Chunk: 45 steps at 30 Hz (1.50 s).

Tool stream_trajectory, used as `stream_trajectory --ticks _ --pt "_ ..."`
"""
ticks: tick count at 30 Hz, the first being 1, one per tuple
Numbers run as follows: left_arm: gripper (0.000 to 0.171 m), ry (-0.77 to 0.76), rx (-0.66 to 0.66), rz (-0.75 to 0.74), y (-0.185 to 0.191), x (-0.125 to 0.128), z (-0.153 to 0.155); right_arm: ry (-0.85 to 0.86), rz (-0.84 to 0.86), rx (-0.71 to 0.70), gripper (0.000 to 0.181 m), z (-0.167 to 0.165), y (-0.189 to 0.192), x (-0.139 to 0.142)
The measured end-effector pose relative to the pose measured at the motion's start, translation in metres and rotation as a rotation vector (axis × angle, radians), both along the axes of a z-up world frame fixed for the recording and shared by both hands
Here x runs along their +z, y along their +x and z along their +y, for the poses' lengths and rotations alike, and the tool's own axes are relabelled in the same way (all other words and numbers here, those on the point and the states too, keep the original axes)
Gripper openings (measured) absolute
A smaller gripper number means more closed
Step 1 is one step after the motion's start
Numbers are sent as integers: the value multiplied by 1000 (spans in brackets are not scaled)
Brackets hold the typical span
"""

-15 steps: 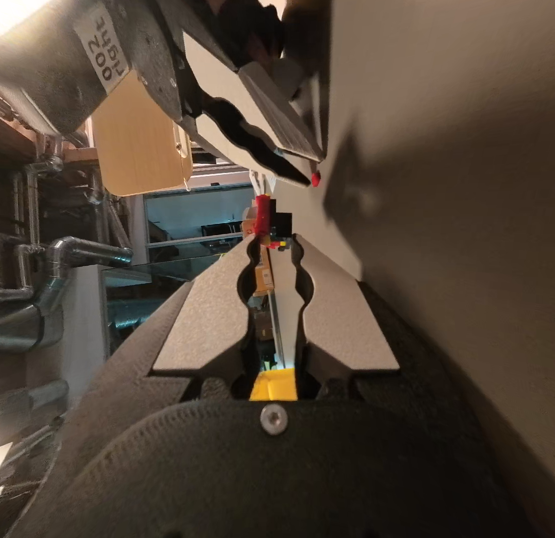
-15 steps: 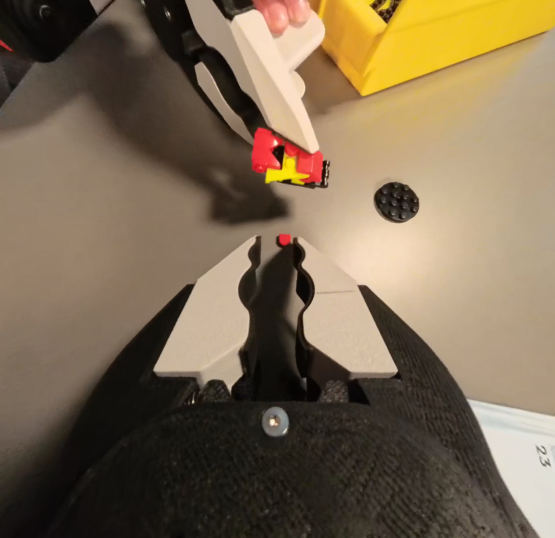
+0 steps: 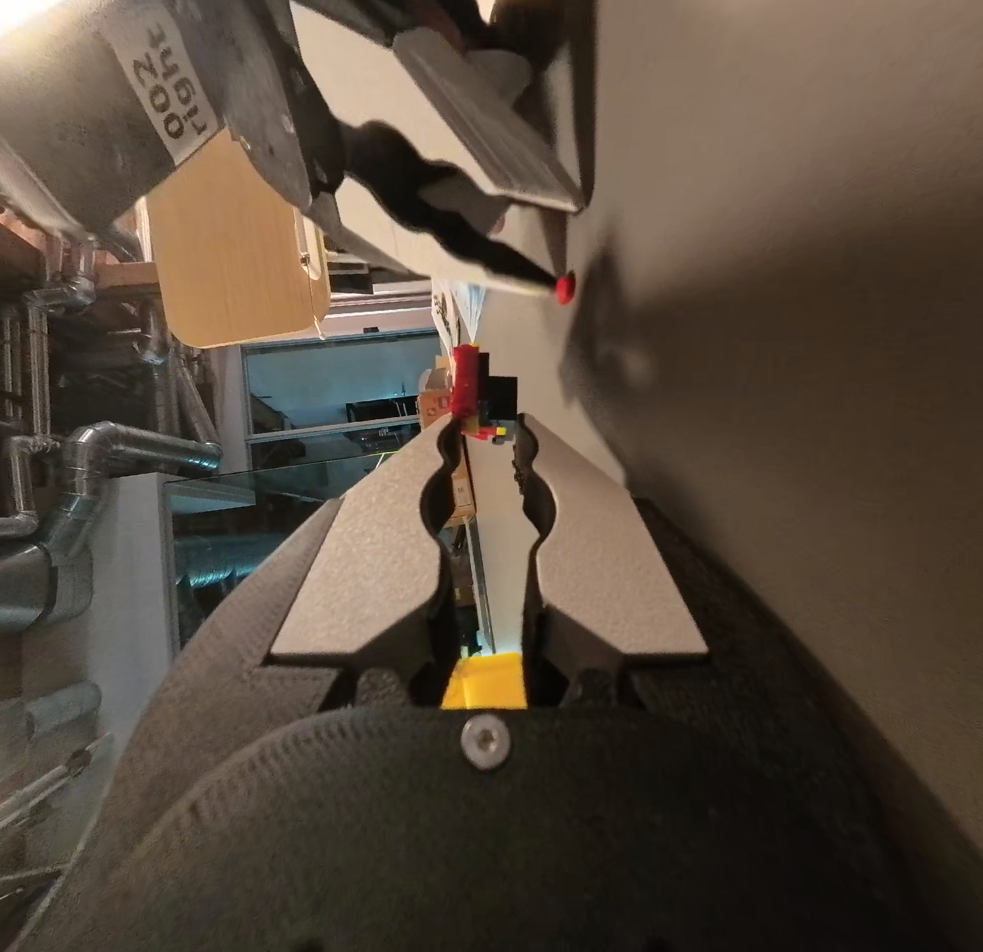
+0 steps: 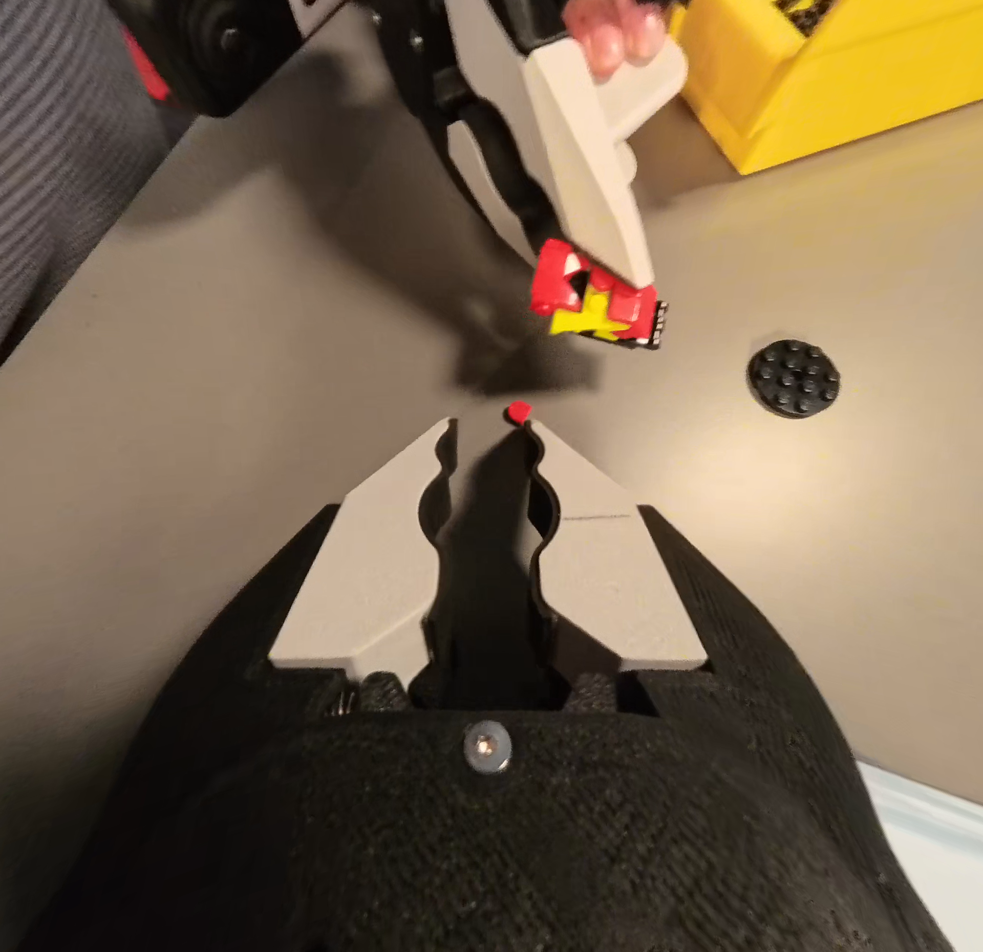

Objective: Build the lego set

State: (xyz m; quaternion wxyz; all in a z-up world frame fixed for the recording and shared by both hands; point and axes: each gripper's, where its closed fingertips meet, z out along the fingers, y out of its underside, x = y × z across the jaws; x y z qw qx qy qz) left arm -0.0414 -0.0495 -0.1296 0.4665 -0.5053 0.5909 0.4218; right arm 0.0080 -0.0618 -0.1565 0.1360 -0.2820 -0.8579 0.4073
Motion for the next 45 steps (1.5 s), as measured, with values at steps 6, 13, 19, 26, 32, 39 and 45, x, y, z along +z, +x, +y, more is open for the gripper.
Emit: stream_trajectory --ticks 6,13,19,26,32,39,45 --pt "19 -7 -11 2 1 -1 1 -9 25 12 25 -3 0 3" --pt "19 -9 -22 8 3 -3 -3 -2 -3 47 26 -6 -7 0" --pt "20 18 -10 -5 5 2 -2 7 6 33 16 -2 -4 0" --pt "20 40 1 -6 5 4 -5 14 12 -53 5 0 -7 -1" --pt "19 175 -6 57 11 21 -4 -122 88 -111 0 6 -15 38" --pt "19 200 24 33 5 28 -3 -18 148 -166 0 14 -23 56" --pt "19 193 19 -13 5 32 -5 57 121 -263 5 30 -38 31"
